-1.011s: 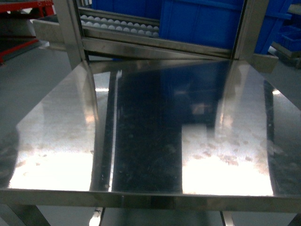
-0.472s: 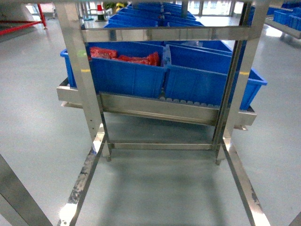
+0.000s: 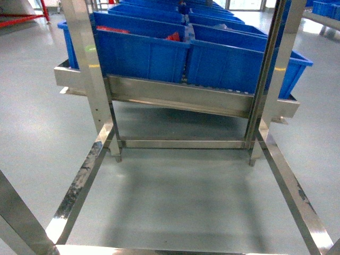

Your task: Pick capacitor and pack into box

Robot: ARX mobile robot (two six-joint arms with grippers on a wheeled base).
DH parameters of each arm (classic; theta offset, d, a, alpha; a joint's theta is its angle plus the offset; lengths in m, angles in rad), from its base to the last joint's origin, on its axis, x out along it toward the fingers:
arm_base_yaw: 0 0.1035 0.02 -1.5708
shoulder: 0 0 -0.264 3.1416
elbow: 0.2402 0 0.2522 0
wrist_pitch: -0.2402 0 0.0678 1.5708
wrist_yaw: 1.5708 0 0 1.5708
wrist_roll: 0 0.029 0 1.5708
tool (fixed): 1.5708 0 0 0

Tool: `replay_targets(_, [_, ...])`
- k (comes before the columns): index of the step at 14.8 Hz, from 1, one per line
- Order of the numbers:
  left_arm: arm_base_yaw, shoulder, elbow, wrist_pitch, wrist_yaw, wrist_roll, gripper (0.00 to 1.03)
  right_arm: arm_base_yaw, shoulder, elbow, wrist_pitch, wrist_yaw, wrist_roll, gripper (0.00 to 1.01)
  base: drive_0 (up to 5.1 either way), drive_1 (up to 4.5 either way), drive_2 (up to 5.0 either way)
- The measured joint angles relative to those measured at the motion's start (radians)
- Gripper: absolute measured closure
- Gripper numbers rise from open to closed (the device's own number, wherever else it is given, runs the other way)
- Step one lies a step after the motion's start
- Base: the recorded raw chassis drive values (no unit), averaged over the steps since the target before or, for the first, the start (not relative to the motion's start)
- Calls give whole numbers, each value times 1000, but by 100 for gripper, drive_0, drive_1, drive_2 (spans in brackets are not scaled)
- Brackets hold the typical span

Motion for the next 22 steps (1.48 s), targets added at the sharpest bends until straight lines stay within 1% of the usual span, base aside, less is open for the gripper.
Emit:
replay_targets(8, [0,0,0,0,0,0,59,0,0,0,0,0,0,3,0,0,0])
replay_targets(10, [0,0,0,2,1,0,59,0,0,0,0,1,0,3,-353,179,179])
replay_targets(22, [0,0,0,1,-1,0,59,0,0,0,1,0,0,3,-490,252,252])
